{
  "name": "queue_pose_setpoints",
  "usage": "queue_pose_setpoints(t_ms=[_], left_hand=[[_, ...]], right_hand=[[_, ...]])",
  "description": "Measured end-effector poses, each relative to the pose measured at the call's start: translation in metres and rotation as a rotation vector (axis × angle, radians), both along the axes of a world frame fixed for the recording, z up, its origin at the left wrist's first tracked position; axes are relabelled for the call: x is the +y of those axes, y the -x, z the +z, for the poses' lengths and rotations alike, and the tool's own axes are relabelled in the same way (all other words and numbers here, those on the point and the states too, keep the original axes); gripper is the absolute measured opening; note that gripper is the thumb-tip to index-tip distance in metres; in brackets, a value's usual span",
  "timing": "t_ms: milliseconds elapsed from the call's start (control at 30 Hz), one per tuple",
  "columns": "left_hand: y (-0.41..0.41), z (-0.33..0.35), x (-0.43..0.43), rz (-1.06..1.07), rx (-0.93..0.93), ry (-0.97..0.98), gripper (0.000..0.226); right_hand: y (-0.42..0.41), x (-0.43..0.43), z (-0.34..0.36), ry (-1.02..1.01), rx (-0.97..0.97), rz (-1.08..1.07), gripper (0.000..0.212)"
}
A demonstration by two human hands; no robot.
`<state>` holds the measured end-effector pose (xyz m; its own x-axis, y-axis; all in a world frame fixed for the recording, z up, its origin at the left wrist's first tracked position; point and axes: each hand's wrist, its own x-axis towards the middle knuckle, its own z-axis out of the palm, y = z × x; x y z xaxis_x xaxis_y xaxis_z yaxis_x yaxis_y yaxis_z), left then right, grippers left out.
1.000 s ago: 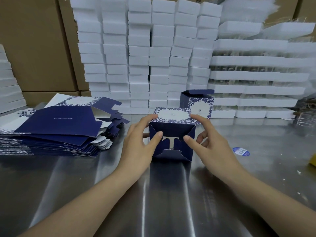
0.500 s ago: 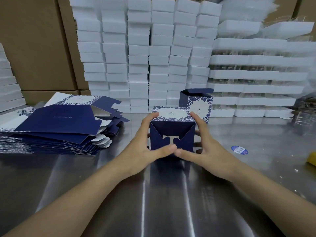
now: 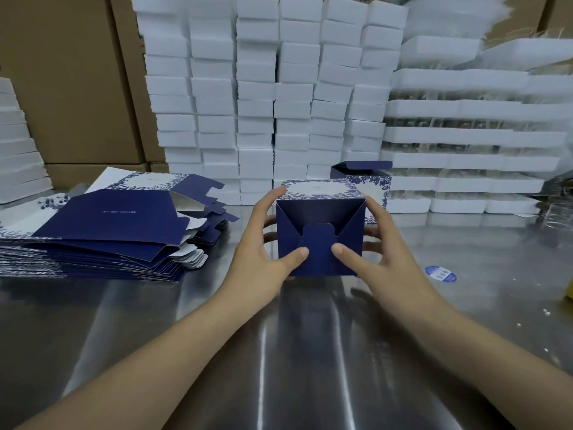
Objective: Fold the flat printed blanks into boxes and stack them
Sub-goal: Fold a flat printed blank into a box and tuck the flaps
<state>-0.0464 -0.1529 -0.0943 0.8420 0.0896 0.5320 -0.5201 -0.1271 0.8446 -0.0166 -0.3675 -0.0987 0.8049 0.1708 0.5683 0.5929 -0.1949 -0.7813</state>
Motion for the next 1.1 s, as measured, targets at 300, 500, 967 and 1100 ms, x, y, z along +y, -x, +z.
queue_pose_setpoints(t_ms=[300,500,967,1100], left_hand=[[0.009,0.006,-0.012,0.071,-0.026,0.046,0.074],[0.011,0.007,-0.012,0.104,-0.019,0.031,0.076],[0.013,0.005,-0.014,0.197,-0.130,-0.116,0.074],[0.016,0.005,-0.014,0.171,-0.146,-0.166,0.067]], right_hand=[[0.009,0.005,0.006,-0.116,-0.021,0.008,0.080],[0.012,0.006,0.007,-0.103,-0.009,0.010,0.083],[0.019,0.011,0.010,-0.163,0.081,0.012,0.070],[0.022,0.013,0.023,-0.330,0.308,0.072,0.032]])
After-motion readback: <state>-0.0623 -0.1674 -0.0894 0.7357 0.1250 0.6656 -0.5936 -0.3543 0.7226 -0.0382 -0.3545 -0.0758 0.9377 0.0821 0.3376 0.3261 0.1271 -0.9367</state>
